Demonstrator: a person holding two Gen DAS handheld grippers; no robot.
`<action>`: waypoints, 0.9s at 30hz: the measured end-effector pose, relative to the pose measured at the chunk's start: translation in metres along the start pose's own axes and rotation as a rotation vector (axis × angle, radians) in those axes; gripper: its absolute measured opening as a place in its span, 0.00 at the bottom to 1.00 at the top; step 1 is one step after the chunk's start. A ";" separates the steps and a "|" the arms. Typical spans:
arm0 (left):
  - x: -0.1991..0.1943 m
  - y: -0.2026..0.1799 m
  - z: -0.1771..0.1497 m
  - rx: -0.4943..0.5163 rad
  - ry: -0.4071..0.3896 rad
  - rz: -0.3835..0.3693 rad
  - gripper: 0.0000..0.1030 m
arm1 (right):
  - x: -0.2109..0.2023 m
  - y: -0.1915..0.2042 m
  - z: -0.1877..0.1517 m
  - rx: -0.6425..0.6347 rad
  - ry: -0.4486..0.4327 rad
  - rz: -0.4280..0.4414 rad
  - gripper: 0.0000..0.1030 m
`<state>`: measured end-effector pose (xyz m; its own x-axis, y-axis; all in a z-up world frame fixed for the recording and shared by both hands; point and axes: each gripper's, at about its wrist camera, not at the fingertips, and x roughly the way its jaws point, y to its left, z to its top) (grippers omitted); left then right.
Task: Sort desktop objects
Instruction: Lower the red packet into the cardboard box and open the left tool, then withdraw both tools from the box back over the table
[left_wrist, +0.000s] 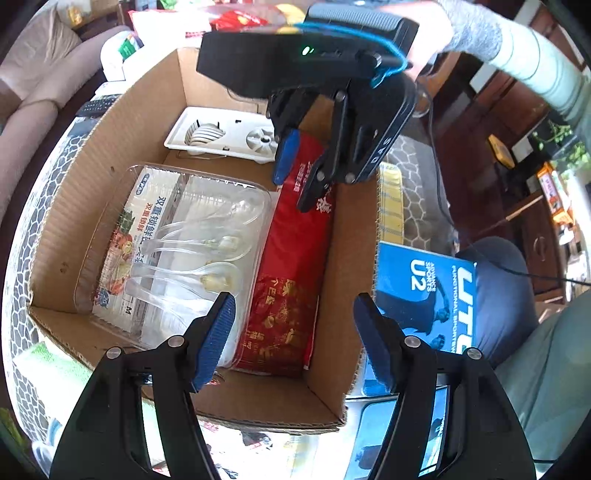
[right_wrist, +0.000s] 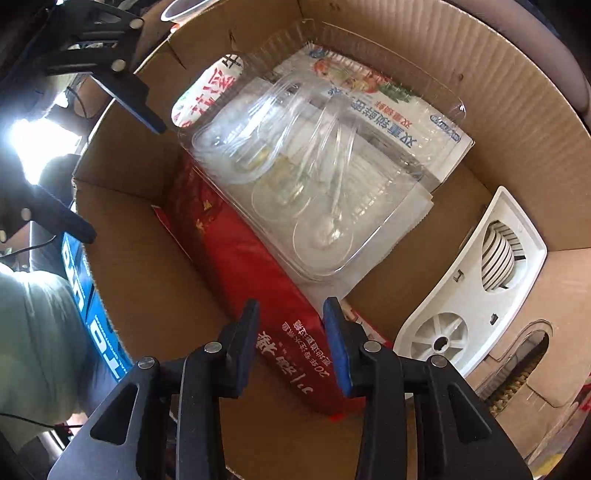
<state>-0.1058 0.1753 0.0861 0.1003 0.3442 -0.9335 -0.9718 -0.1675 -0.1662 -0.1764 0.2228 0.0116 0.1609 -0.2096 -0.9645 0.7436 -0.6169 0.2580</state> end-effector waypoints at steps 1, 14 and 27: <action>-0.003 -0.001 -0.001 -0.012 -0.013 0.001 0.62 | -0.002 -0.001 0.001 0.009 -0.006 0.002 0.36; -0.050 -0.012 -0.035 -0.278 -0.210 0.145 0.94 | -0.101 0.027 0.003 0.171 -0.330 -0.138 0.84; -0.104 -0.029 -0.085 -0.434 -0.288 0.270 1.00 | -0.130 0.083 -0.002 0.315 -0.438 -0.193 1.00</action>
<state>-0.0694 0.0656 0.1608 -0.2598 0.4642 -0.8468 -0.7722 -0.6264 -0.1064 -0.1342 0.2008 0.1586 -0.2928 -0.3242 -0.8996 0.4929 -0.8573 0.1486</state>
